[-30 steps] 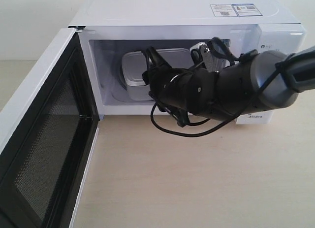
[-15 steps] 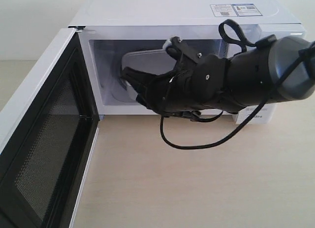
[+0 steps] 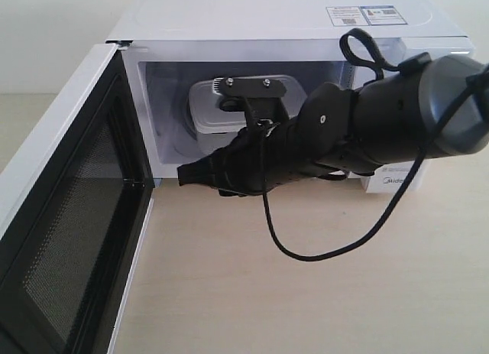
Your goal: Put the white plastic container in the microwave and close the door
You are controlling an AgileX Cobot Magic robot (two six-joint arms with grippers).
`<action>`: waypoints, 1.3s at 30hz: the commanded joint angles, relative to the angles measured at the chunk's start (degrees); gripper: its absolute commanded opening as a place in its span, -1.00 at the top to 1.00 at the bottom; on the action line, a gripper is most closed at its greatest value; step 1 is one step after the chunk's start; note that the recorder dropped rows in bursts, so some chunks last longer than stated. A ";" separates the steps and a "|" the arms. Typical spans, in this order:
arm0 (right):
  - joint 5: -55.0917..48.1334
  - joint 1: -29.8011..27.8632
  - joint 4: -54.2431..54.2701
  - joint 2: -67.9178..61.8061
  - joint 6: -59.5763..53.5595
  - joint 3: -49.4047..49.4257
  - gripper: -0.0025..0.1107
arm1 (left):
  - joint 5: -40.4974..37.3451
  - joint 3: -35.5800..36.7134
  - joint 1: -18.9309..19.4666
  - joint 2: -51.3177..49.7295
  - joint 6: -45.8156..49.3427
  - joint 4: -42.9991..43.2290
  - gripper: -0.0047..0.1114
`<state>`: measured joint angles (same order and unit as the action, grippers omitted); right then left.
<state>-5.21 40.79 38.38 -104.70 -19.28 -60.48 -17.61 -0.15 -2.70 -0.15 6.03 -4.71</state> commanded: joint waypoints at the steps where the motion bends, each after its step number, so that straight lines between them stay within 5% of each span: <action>1: 4.61 -0.11 -0.33 0.78 -6.63 -0.23 0.47 | 0.09 0.15 0.17 0.15 -0.43 -0.49 0.84; 7: 10.72 -0.11 0.01 -0.48 -5.84 -0.23 0.96 | 0.09 0.15 0.17 0.15 -0.43 -0.49 0.84; 39: 38.29 -0.24 0.01 -9.57 -2.25 -0.23 0.96 | 0.09 0.15 0.17 0.15 -0.43 -0.49 0.84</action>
<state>29.71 40.79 38.25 -114.13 -21.86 -60.48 -17.61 -0.15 -2.70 -0.15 6.03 -4.71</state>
